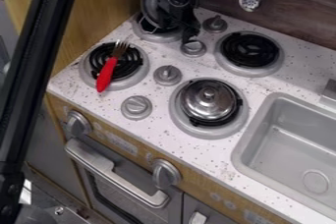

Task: Move the silver pot from the left upper side burner and put it on upper right side of the burner

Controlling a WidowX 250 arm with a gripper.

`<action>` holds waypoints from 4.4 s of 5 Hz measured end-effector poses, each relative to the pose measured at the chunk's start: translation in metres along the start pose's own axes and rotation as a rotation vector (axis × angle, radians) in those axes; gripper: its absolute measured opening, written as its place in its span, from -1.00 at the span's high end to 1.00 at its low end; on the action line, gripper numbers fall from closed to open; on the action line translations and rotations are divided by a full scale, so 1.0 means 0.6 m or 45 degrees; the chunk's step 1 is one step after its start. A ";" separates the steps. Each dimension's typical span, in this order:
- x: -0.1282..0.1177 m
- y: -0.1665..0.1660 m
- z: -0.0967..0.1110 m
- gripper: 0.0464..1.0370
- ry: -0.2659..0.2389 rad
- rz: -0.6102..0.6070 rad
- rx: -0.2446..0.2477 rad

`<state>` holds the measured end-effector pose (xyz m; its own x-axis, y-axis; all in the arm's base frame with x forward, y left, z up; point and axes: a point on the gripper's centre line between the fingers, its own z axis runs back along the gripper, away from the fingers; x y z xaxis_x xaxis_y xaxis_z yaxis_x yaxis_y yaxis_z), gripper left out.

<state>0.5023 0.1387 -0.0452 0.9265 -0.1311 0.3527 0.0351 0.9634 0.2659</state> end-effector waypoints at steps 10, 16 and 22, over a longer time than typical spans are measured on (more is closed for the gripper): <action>0.044 0.027 -0.027 -0.86 -0.026 0.013 0.058; 0.048 -0.231 0.083 0.93 -0.151 -0.438 -0.163; 0.052 -0.307 0.150 -0.63 -0.181 -0.462 -0.189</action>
<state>0.4911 -0.0637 -0.0022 0.7837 -0.4890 0.3831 0.4130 0.8708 0.2667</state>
